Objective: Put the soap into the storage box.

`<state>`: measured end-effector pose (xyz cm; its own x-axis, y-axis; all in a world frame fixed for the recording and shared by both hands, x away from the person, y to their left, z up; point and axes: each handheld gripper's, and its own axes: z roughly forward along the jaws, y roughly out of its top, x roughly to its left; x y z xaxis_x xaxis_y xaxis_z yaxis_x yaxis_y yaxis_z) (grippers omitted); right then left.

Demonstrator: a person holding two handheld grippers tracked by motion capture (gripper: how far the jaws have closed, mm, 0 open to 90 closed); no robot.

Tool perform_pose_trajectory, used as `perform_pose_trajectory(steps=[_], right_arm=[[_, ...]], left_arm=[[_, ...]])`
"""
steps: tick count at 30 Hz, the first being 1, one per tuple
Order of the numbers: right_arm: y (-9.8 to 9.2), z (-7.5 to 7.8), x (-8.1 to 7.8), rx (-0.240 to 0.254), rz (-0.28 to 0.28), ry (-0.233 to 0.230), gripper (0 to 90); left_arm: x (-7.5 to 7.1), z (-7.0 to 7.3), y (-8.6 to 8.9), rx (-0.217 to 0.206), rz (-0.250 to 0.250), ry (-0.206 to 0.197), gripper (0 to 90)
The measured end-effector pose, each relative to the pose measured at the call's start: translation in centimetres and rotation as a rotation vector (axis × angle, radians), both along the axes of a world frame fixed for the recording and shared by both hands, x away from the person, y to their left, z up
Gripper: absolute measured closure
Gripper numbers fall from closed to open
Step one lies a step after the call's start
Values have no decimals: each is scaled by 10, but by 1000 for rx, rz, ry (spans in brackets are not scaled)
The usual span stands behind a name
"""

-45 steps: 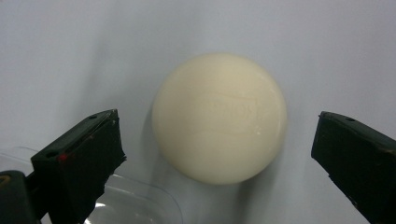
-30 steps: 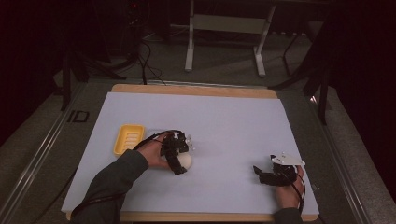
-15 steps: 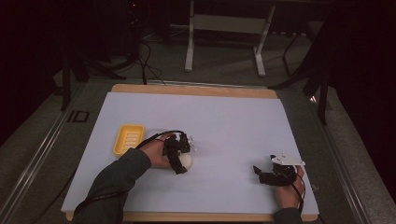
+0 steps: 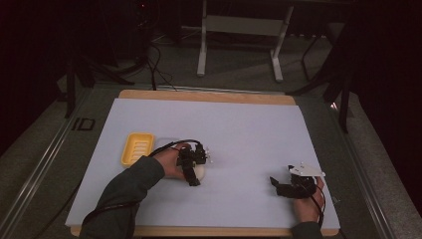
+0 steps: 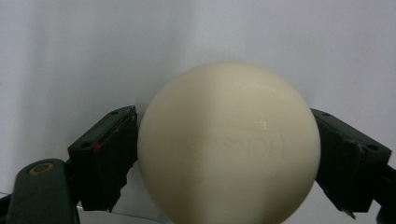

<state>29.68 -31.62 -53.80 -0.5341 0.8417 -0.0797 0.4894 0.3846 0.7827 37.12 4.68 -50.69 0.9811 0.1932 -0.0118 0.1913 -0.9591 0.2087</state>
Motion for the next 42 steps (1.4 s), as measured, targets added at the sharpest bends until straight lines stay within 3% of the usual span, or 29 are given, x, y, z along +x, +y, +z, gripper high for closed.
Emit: perform_pose_trajectory(steps=[9,18,23,42], right_arm=[[0,0,0,1,0,0,140],[0,0,0,5,1,0,140],[0,0,0,5,1,0,140],[0,0,0,5,1,-1,140]], left_arm=[[0,1,-4,43,-21,-7,159],[1,1,-5,52,-25,-4,172],[3,3,-6,60,-26,-4,222],[2,4,-10,82,-36,-10,228]])
